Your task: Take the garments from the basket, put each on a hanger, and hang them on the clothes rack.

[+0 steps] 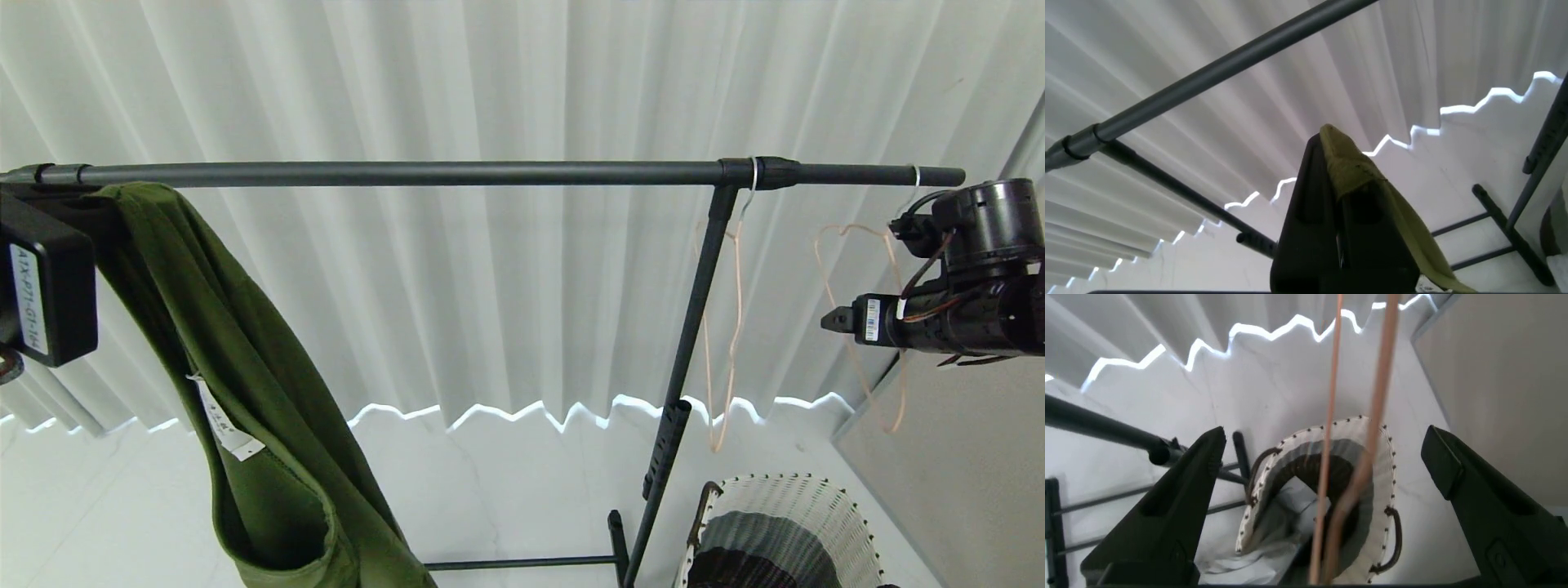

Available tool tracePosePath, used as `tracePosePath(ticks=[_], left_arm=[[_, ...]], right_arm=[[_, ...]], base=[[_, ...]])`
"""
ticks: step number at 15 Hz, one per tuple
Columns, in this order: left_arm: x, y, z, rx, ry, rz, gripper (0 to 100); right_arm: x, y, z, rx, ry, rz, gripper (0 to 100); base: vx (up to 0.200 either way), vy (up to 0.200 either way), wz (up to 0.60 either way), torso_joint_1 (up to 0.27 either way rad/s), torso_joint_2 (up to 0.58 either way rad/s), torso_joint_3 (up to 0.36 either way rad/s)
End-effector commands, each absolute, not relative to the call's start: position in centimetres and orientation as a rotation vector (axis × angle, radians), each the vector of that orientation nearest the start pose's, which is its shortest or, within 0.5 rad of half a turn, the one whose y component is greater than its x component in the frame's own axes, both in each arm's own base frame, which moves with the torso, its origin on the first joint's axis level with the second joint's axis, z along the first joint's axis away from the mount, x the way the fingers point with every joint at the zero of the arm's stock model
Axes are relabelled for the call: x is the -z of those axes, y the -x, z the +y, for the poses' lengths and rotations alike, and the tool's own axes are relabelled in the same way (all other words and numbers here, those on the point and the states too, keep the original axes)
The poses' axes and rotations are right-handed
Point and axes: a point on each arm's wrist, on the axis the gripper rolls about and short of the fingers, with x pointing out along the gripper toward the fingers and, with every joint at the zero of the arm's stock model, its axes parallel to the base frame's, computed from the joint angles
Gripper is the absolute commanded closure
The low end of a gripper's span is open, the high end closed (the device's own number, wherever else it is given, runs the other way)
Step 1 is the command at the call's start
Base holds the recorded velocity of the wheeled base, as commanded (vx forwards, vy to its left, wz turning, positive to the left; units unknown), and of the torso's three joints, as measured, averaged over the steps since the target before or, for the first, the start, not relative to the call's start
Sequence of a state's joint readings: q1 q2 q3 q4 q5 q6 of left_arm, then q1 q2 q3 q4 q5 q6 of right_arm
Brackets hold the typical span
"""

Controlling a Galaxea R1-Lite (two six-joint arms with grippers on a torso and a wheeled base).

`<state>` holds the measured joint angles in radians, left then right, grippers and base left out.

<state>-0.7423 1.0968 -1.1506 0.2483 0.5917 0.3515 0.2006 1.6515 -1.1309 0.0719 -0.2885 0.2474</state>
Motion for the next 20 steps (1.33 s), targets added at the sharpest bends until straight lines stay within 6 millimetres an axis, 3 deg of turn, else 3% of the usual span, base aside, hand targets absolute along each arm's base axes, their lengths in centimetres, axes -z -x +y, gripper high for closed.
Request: tracePosePath(ticks=[1, 3, 4, 15, 20], left_arm=[[-33.2, -10.5, -7.9, 0.176, -0.472, 0.127, 100], [-33.2, -10.5, -7.9, 0.176, -0.472, 0.127, 100], [-33.3, -10.4, -7.9, 0.176, -0.471, 0.126, 100], [-33.3, -10.4, -7.9, 0.176, -0.471, 0.124, 100], [-33.1, -9.9, -7.4, 0.175, -0.47, 0.117, 100]], right_arm=[[-22.0, -29.6, 5.2, 0.16, -0.098, 0.562, 0], [-21.9, -29.7, 5.1, 0.165, -0.099, 0.563, 0], [-21.7, -29.9, 5.0, 0.17, -0.099, 0.569, 100], [-22.7, -29.9, 4.5, 0.183, -0.11, 0.531, 100], [-25.1, -27.9, 4.3, 0.169, -0.124, 0.45, 100]], base=[[0.0, 0.0, 0.0, 0.0, 0.0, 0.0], [0.0, 0.0, 0.0, 0.0, 0.0, 0.0], [0.0, 0.0, 0.0, 0.0, 0.0, 0.0], [0.0, 0.0, 0.0, 0.0, 0.0, 0.0], [0.0, 0.0, 0.0, 0.0, 0.0, 0.0]])
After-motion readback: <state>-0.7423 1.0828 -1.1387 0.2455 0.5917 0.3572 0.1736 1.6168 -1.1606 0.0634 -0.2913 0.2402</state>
